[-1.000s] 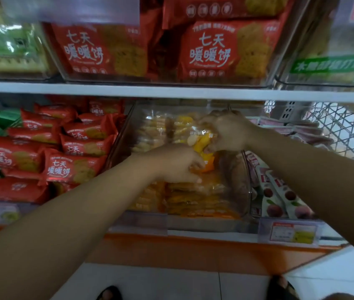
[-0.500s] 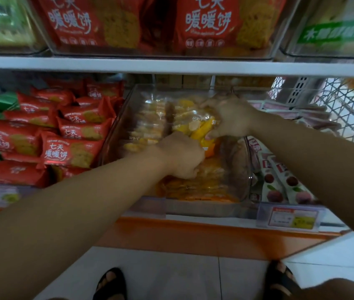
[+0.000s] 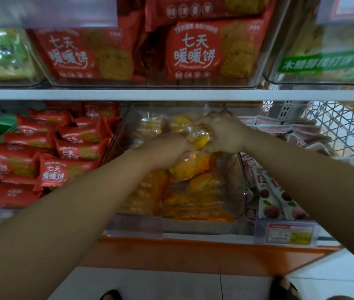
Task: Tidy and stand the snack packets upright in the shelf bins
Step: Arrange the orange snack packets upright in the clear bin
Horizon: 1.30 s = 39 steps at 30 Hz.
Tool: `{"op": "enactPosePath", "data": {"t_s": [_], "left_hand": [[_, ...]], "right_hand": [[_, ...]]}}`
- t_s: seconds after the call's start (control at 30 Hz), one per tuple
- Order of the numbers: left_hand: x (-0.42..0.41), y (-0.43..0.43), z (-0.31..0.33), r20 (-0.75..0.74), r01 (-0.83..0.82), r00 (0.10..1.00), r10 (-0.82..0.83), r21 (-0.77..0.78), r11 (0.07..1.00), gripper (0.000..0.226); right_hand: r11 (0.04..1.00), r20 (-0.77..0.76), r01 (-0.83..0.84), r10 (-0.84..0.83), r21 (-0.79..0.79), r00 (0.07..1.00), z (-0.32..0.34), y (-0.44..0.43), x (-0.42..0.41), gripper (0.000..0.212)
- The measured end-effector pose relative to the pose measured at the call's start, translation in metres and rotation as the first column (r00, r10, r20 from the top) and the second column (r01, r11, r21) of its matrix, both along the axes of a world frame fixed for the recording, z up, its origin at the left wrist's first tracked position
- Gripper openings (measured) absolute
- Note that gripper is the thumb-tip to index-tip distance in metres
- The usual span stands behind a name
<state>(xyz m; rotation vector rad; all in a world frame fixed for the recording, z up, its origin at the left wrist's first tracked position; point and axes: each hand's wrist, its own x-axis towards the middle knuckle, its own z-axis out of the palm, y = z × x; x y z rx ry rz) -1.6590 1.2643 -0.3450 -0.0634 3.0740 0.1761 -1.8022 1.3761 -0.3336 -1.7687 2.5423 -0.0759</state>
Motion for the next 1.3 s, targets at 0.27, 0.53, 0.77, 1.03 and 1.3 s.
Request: {"op": "enactPosePath", "data": {"t_s": [0.27, 0.53, 0.77, 1.03, 1.3], "left_hand": [[0.000, -0.005, -0.009, -0.128, 0.032, 0.992, -0.017, 0.115, 0.993, 0.022], [0.010, -0.002, -0.007, -0.218, 0.008, 0.976, 0.010, 0.080, 0.997, 0.024], [0.011, -0.006, -0.016, -0.263, -0.018, 0.963, 0.052, 0.131, 0.991, 0.022], [0.010, -0.005, -0.014, -0.303, -0.080, 0.943, 0.137, 0.194, 0.978, 0.010], [0.012, -0.002, -0.012, -0.285, -0.104, 0.944, 0.165, 0.215, 0.971, 0.009]], "right_hand": [[0.964, 0.239, -0.114, 0.173, -0.240, 0.955, 0.027, 0.058, 0.025, 0.009], [0.910, 0.033, -0.329, 0.332, 0.254, 0.943, 0.007, 0.046, 0.044, 0.027], [0.888, -0.028, -0.312, 0.341, 0.337, 0.940, 0.005, 0.034, 0.048, 0.020], [0.860, -0.009, -0.185, 0.215, 0.476, 0.977, -0.004, 0.022, 0.051, 0.025], [0.823, -0.095, -0.306, 0.394, 0.478, 0.914, -0.004, 0.019, 0.055, 0.025]]}}
